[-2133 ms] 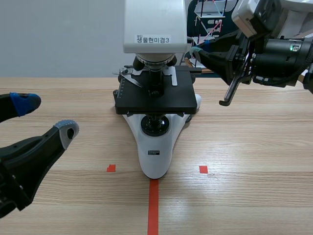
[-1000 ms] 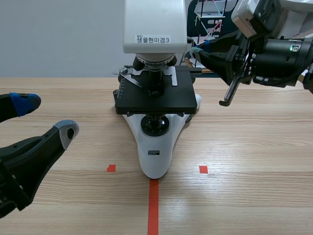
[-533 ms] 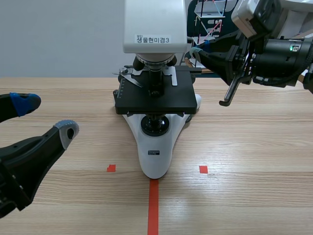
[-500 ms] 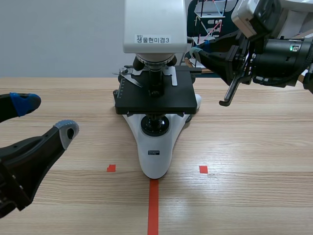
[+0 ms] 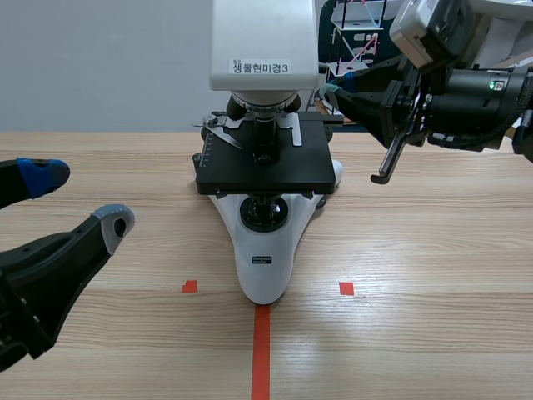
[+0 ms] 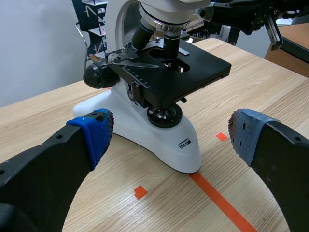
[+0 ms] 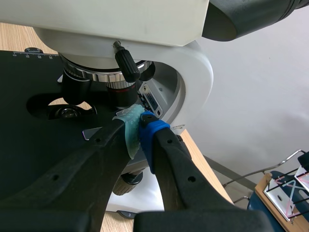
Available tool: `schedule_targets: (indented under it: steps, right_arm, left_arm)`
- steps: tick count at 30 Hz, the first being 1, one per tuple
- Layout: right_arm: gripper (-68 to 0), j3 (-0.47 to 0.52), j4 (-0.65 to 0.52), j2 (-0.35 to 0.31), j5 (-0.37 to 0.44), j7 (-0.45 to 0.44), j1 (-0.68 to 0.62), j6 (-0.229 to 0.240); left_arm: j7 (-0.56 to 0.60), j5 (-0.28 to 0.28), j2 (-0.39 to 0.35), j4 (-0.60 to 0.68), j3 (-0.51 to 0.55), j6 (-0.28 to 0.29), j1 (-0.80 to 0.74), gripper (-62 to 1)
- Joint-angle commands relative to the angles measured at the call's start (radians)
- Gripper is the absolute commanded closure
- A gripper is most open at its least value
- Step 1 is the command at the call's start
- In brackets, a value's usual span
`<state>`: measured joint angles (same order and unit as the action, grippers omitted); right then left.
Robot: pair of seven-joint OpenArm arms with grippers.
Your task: Point at the revolving nosepiece
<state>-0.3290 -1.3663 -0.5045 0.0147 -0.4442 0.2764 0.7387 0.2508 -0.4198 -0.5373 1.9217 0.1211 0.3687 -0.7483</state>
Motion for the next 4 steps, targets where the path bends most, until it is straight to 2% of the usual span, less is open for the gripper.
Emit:
schedule_targets:
  steps: [1,4]
  right_arm:
    - [-0.1,0.002,-0.017,-0.003,0.014,-0.006,0.019,0.007]
    - [-0.1,0.002,-0.017,-0.003,0.014,-0.006,0.019,0.007]
  left_arm:
    - [0.013,-0.006,0.002,0.009,0.003,0.001,-0.002,-50.6]
    - [0.013,-0.006,0.002,0.009,0.003,0.001,-0.002,-50.6]
